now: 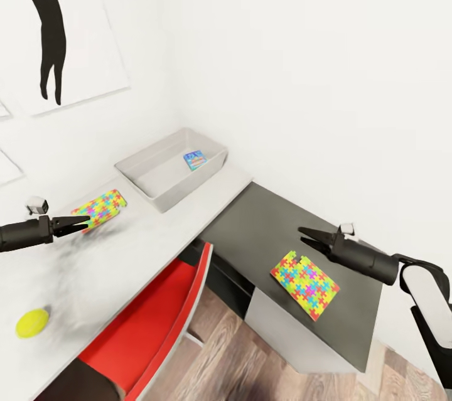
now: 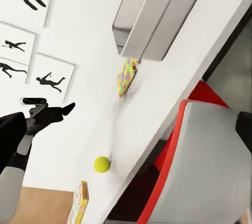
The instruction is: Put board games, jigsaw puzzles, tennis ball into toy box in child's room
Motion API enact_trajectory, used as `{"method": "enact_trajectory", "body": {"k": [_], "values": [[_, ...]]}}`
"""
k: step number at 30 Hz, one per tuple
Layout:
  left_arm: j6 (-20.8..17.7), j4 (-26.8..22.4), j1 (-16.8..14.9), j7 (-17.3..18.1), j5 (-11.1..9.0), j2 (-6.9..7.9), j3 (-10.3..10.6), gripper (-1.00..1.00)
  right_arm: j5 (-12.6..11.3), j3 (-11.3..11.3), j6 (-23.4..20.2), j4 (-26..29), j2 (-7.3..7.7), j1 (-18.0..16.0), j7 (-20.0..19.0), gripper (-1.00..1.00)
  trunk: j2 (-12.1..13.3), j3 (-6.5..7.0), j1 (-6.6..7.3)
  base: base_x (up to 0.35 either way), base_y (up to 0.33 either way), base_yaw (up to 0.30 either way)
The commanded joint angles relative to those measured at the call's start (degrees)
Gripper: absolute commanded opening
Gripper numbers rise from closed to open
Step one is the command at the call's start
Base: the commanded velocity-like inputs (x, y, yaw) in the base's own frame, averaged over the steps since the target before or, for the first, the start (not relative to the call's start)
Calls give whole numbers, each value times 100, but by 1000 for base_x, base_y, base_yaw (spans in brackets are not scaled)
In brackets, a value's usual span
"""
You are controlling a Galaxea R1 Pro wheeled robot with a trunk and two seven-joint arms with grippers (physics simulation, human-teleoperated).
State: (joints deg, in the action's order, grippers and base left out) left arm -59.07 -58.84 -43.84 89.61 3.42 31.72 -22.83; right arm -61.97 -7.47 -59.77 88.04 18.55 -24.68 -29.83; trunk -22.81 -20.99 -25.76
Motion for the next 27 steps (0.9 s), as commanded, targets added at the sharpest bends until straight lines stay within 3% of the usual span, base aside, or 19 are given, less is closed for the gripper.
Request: {"method": "enact_trajectory", "body": {"k": [1,17,27], "values": [[-60,-4,-2,39,39,1,-8,100,45,5,-23,0,-9,-5,-52,100,-10,-8,-2,-45,0,-277],[-61,-5,-2,39,44,16,-18,100,74,32,-23,3,-234,4,-67,100,-10,89,-2,-7,0,-225],[-61,-5,-2,39,19,192,-12,100,75,31,-23,11,-249,4,-67,100,-10,172,-2,0,0,-144]]}}
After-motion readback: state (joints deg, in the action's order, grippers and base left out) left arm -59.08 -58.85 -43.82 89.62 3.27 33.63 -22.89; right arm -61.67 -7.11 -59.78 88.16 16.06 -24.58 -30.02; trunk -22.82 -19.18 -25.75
